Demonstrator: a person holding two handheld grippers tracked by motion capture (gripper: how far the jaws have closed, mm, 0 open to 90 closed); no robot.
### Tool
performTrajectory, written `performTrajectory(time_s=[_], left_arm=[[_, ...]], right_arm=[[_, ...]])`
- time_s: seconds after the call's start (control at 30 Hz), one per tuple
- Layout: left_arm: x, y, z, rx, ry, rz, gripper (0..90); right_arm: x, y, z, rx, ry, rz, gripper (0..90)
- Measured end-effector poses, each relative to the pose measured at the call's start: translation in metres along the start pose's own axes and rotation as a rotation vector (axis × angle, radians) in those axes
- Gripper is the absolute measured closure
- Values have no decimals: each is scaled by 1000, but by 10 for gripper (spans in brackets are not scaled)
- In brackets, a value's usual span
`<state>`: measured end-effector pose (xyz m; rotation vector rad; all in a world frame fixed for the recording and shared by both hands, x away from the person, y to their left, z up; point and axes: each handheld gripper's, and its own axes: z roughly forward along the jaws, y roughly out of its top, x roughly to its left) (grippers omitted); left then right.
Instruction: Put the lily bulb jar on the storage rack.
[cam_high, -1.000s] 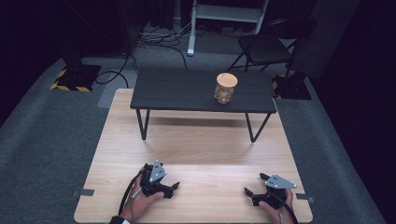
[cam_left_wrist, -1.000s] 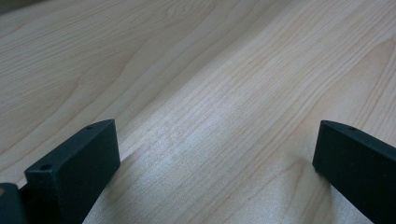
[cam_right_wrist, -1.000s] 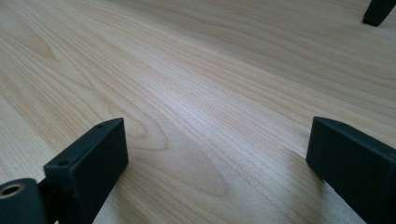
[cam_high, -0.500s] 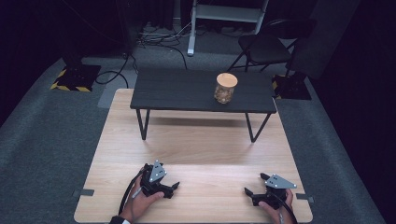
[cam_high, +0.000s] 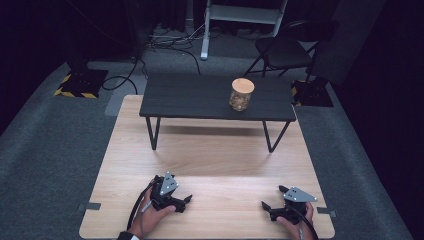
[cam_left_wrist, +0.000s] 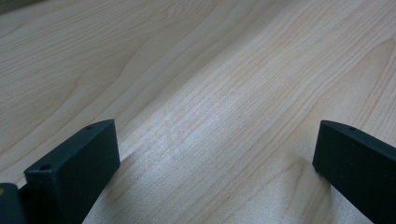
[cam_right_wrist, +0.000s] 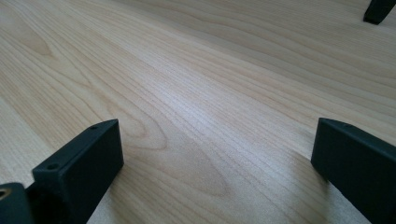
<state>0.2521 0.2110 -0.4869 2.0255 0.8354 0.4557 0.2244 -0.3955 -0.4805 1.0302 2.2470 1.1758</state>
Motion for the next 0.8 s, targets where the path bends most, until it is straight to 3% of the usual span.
performTrajectory(time_s=[0.8], left_arm=[[0,0,0,-1,1,-1,5]], right_arm=[[-1,1,1,3,5,-1,4]])
